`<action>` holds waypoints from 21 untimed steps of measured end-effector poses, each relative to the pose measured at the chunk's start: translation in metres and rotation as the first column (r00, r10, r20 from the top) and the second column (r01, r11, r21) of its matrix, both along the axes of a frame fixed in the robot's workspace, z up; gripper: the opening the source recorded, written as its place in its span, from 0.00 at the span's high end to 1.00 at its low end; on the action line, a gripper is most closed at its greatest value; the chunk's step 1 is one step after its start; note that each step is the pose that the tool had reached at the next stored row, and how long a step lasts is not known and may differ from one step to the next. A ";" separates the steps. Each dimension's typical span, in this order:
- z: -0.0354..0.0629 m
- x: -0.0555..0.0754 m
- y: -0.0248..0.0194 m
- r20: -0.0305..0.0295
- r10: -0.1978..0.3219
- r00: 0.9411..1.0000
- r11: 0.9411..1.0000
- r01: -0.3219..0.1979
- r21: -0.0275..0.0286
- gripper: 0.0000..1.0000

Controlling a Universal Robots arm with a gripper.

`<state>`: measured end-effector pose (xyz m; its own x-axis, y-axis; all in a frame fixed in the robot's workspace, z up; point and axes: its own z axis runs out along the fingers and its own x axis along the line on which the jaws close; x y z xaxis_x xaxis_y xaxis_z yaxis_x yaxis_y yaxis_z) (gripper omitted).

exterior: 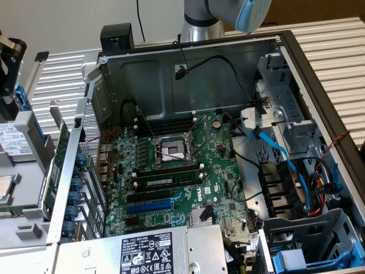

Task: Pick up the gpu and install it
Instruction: 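Pick up the gpu and move the gpu toward the slot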

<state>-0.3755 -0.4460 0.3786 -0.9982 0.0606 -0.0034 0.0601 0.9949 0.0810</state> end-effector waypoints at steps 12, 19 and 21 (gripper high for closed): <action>0.0000 0.000 0.0000 0.000 0.000 1.000 1.000 0.000 0.000 0.76; -0.0006 0.000 0.0000 0.002 0.000 1.000 1.000 0.000 0.000 0.52; -0.0026 0.000 0.0000 0.005 0.000 1.000 1.000 0.000 0.000 0.52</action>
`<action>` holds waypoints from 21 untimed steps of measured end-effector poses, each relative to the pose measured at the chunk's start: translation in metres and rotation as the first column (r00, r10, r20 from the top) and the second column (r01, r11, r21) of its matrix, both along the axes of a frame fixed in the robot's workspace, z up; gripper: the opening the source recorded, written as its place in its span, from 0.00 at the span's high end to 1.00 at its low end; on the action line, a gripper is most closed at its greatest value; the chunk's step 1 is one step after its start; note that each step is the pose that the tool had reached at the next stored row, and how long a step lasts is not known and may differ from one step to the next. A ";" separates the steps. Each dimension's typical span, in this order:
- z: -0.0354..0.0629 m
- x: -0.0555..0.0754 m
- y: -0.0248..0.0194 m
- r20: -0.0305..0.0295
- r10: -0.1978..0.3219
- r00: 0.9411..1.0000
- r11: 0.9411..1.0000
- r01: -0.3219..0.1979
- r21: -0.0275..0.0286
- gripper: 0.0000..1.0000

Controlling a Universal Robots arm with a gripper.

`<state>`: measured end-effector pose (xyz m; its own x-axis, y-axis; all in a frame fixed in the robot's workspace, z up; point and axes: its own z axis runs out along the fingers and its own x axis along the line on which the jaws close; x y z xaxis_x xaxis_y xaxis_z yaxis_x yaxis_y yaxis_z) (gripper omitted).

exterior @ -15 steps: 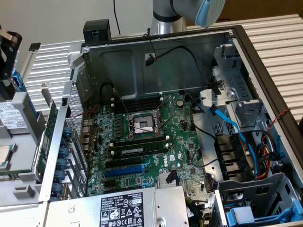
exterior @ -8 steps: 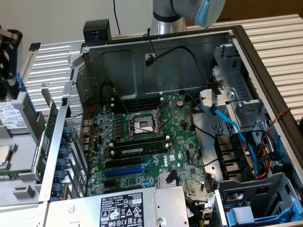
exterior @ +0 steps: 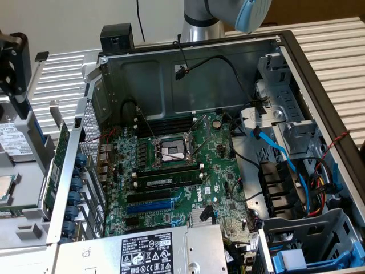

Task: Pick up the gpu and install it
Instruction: 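Pick up the gpu and move the gpu toward the slot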

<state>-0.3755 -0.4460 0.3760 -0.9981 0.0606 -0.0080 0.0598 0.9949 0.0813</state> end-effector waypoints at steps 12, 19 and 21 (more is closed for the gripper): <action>-0.0163 0.000 -0.0049 0.001 0.000 1.000 1.000 0.000 0.001 0.44; -0.0291 0.000 -0.0072 0.001 0.000 1.000 1.000 0.000 0.001 0.44; -0.0327 0.000 -0.0085 0.001 0.000 1.000 1.000 0.000 0.001 0.44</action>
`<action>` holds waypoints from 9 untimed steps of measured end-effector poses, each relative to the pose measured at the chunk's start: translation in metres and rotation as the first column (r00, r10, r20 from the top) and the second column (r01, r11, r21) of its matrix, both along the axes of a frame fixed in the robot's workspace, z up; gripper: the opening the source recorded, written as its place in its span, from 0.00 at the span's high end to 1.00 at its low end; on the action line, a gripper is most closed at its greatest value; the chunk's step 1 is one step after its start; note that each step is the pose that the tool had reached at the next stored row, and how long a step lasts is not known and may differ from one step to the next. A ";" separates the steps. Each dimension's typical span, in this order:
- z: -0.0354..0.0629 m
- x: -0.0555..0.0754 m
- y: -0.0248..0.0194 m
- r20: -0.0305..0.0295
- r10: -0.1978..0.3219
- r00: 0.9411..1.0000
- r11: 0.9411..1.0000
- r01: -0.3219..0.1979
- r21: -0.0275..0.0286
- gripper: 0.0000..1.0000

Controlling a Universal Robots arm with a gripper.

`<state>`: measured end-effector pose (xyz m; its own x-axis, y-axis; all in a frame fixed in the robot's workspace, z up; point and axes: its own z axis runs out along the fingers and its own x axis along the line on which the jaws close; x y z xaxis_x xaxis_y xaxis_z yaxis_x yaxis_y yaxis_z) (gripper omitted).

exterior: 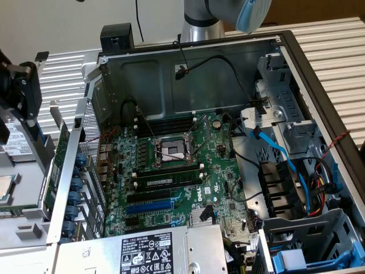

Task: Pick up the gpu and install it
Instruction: 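Pick up the gpu and move the gpu toward the slot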

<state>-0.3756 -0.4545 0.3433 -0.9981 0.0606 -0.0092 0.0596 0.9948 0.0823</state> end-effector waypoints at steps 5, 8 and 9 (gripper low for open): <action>-0.0091 0.000 -0.0019 0.000 0.000 1.000 1.000 0.000 0.000 0.44; -0.0144 0.001 -0.0021 0.000 0.000 1.000 1.000 0.000 0.000 0.44; -0.0163 0.001 -0.0021 0.000 0.000 1.000 1.000 0.000 0.000 0.44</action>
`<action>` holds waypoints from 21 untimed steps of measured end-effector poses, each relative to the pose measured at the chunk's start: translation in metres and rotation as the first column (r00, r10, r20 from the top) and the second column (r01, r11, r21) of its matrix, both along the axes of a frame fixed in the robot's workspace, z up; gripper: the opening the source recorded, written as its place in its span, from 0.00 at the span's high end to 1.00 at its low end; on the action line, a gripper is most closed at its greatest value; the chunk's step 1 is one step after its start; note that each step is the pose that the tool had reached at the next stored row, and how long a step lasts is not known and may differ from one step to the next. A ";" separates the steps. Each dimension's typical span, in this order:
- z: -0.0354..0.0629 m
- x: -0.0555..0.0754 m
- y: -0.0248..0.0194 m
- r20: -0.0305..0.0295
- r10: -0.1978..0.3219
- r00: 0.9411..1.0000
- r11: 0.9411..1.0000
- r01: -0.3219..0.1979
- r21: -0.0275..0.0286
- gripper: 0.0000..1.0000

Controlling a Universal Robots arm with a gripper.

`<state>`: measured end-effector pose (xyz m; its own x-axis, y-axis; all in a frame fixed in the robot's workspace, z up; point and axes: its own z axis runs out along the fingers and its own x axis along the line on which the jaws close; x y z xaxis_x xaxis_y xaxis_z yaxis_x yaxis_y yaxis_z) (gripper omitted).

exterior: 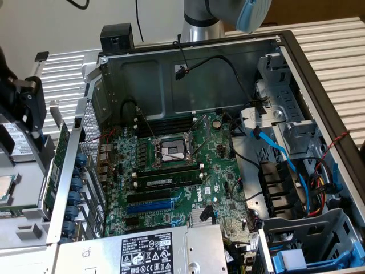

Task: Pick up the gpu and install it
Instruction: 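Pick up the gpu and move the gpu toward the slot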

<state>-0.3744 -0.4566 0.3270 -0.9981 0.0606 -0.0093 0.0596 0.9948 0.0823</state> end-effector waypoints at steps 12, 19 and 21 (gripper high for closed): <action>-0.0219 0.001 0.0000 0.000 -0.027 1.000 1.000 0.027 0.000 0.44; -0.0345 0.001 0.0029 0.000 -0.036 0.999 0.999 0.036 0.001 0.44; -0.0381 0.001 0.0049 0.000 -0.037 0.999 0.999 0.037 0.001 0.44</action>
<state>-0.3730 -0.4516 0.2889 -0.9952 0.0976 -0.0090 0.0965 0.9918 0.0837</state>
